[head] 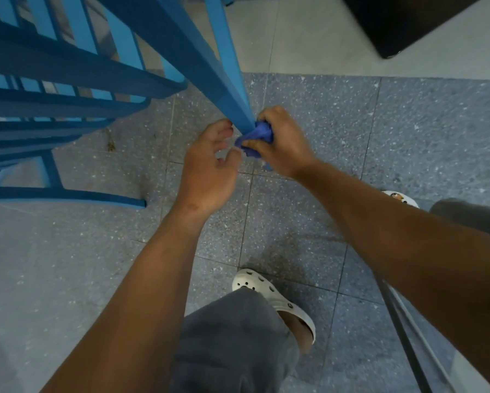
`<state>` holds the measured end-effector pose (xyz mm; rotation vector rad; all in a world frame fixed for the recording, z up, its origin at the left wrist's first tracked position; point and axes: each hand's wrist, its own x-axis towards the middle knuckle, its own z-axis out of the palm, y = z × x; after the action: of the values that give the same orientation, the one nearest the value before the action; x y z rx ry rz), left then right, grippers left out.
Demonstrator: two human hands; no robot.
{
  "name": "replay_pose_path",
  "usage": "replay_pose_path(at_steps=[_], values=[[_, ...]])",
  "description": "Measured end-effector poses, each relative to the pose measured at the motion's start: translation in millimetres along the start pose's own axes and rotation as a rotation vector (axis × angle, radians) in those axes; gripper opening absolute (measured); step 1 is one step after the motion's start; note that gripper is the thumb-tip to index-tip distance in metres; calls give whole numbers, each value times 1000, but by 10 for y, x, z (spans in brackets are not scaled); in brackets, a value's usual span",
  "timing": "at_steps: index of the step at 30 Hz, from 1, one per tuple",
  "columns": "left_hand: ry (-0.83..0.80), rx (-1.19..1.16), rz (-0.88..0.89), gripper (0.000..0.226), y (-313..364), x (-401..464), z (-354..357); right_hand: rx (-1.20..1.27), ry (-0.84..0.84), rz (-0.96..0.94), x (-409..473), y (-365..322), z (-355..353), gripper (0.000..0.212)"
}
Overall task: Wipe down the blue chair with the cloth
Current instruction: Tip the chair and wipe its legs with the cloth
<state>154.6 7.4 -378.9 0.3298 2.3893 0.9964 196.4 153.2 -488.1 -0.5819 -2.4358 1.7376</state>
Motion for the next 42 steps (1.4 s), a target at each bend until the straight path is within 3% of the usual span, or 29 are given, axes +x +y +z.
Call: replay_pose_path(at_steps=[3,8,11,15,19,24,30,34,39,42], values=[[-17,5,-2,41,-2,-2,36,-45,-100,99,20,87,-44,37],[30,-71,61,21,70,-2,24,13,156,-283,140,-452,-156,45],[72,-202,37,26,106,-18,-3,53,213,-384,156,-628,-154,43],[0,-262,117,40,136,-27,-45,97,103,-222,61,-474,-66,37],[7,-181,105,37,201,-37,-53,-34,-36,-170,94,-446,-189,40],[47,-119,91,38,255,-83,-79,-158,-234,-278,213,-795,-606,46],[10,-246,91,47,102,-46,-69,-144,-152,-524,334,-1225,-813,48],[-17,-410,45,29,34,34,-91,-30,-105,-517,291,-1073,-657,40],[-246,-463,194,71,-84,100,-24,-31,-124,-296,230,-360,-355,42],[-243,-471,126,63,-178,207,172,-55,-140,-171,192,181,-101,41]])
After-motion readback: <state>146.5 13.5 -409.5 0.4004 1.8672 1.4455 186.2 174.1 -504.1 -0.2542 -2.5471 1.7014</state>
